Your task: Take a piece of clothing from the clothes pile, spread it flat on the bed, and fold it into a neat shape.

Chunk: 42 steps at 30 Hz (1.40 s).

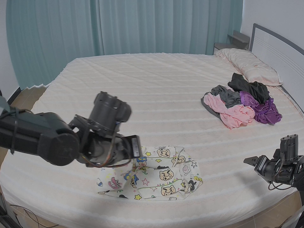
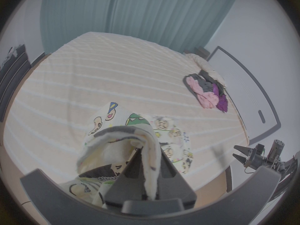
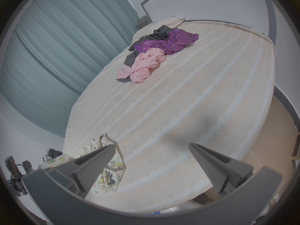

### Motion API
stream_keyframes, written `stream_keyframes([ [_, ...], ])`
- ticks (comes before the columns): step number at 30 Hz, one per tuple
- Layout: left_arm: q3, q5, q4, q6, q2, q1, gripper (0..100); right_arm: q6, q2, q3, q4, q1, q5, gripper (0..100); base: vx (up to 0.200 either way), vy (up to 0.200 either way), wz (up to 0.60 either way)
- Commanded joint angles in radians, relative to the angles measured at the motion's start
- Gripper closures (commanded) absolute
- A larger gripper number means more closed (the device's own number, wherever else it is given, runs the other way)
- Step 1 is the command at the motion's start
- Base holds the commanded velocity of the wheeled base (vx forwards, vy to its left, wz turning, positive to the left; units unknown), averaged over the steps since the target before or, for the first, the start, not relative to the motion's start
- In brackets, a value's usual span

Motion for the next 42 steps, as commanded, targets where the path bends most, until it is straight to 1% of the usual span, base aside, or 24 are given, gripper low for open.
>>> stream_keyframes([
  [1,-0.156,0.04,0.031,-0.035,0.174,-0.146,100,0.002,-0.006,0.0,0.0,0.019,-0.005,0,0.0,0.0,0.0],
  [4,-0.225,0.04,0.077,-0.045,0.197,-0.183,100,0.002,-0.006,0.0,0.0,0.022,-0.005,0,0.0,0.0,0.0],
  [5,-0.253,0.04,0.085,-0.067,0.204,-0.181,100,0.002,-0.006,0.0,0.0,0.022,-0.005,0,0.0,0.0,0.0],
  [6,-0.253,0.04,0.085,-0.067,0.204,-0.181,100,0.002,-0.006,0.0,0.0,0.022,-0.005,0,0.0,0.0,0.0],
  [7,-0.289,0.037,0.105,-0.099,0.217,-0.176,100,0.002,-0.008,0.0,0.0,0.022,-0.005,0,0.0,0.0,0.0],
  [9,-0.308,0.019,0.134,-0.108,0.215,-0.176,100,0.002,-0.008,0.0,0.0,0.022,-0.005,0,0.0,0.0,0.0],
  [13,-0.315,-0.012,0.134,-0.121,0.212,-0.176,100,0.003,-0.008,0.0,0.0,0.032,-0.005,0,0.0,0.0,0.0],
  [14,-0.331,-0.038,0.133,-0.145,0.212,-0.178,100,0.003,-0.006,0.002,0.001,0.033,-0.005,0,0.0,0.0,0.0],
  [16,-0.345,-0.05,0.131,-0.174,0.212,-0.179,100,0.003,-0.008,0.0,0.0,0.035,-0.005,0,0.0,0.0,0.0],
  [17,-0.346,-0.05,0.131,-0.177,0.212,-0.179,0,0.003,-0.008,0.0,0.0,0.035,-0.005,0,0.0,0.0,0.0],
  [24,-0.38,-0.058,0.129,-0.213,0.22,-0.176,0,0.006,-0.006,0.005,0.0,0.036,-0.005,0,0.0,0.0,0.0],
  [36,-0.372,-0.053,0.096,-0.234,0.221,-0.176,0,0.006,-0.006,0.006,0.0,0.036,-0.005,0,0.0,0.0,0.0],
  [40,-0.329,-0.053,0.097,-0.236,0.212,-0.15,0,0.006,-0.006,0.008,0.0,0.036,-0.005,0,0.0,0.0,0.0],
  [42,-0.246,-0.057,0.094,-0.236,0.186,-0.11,0,0.003,-0.006,0.011,0.0,0.038,-0.003,0,0.0,0.0,0.0],
])
